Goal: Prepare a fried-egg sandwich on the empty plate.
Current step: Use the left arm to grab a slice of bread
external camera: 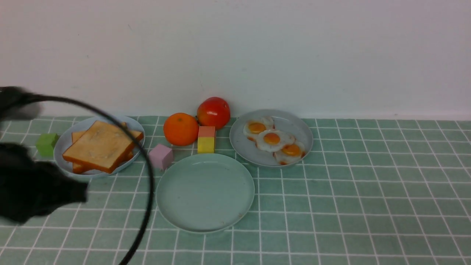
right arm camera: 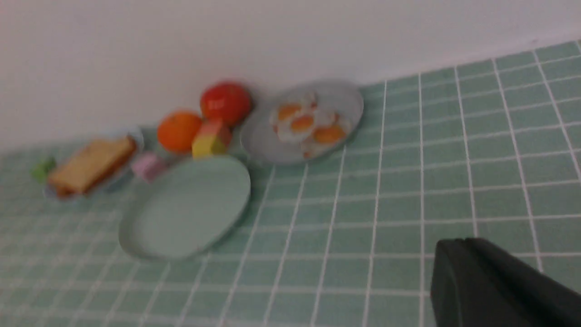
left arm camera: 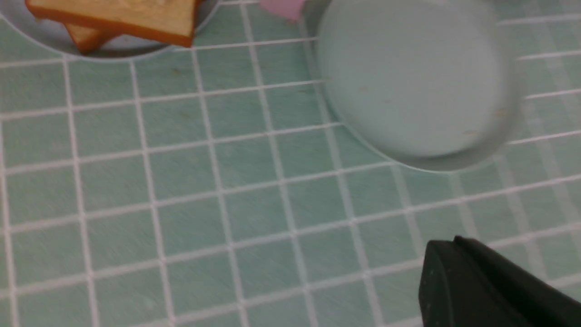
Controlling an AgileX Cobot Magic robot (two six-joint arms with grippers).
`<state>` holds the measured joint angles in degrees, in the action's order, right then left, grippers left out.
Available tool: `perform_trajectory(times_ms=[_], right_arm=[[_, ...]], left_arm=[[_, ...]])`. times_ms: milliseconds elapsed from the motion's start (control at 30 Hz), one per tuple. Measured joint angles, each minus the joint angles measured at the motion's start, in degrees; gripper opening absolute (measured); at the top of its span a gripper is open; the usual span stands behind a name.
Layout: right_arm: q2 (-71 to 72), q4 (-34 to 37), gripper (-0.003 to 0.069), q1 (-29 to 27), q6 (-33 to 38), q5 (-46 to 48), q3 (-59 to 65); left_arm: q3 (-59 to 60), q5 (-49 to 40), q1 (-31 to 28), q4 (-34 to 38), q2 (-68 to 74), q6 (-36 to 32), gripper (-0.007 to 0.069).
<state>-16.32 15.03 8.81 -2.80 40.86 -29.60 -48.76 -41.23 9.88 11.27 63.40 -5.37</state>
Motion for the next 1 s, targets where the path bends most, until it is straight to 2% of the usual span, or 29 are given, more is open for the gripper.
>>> perform_trajectory(times_ms=[33, 133, 200, 467, 767, 800, 833, 900, 1000], right_arm=[[0.0, 0.0, -0.0011, 0.0, 0.5, 0.9, 0.0], [-10.2, -0.7, -0.0009, 0.4, 7.8, 14.4, -11.9], [-14.1, -0.4, -0.0008, 0.8, 9.9, 18.0, -15.9], [-19.1, 0.6, -0.0001, 2.4, 11.4, 19.6, -20.5], [-19.1, 0.6, 0.0001, 2.5, 11.5, 18.2, -20.5], [-19.1, 0.6, 0.0002, 2.5, 11.5, 18.1, -20.5], [-19.1, 0.6, 0.0003, 2.5, 11.5, 18.1, -20.5], [-19.1, 0.6, 0.0003, 2.5, 11.5, 17.6, -20.5], [-19.1, 0.6, 0.0003, 2.5, 11.5, 17.0, -20.5]], left_arm=[[0.0, 0.4, 0.1, -0.3, 0.0, 0.0, -0.0013], [-6.7, 1.6, 0.1, -3.1, 14.6, 0.0, -0.0013], [-11.1, 1.7, -0.3, -3.6, 21.4, 0.0, -0.0013], [-29.9, -0.6, -3.7, -6.3, 42.7, 0.0, -0.0013], [-38.5, -1.0, -3.7, -12.8, 48.2, -0.2, 0.0004], [-38.7, 0.6, -3.7, -13.8, 48.3, -0.5, 0.0042], [-38.7, 0.8, -3.7, -14.1, 48.3, -0.6, 0.0048], [-38.8, 3.4, -3.7, -15.0, 49.1, -0.9, 0.0147], [-38.8, 4.4, -3.7, -15.8, 50.4, -1.0, 0.0240]])
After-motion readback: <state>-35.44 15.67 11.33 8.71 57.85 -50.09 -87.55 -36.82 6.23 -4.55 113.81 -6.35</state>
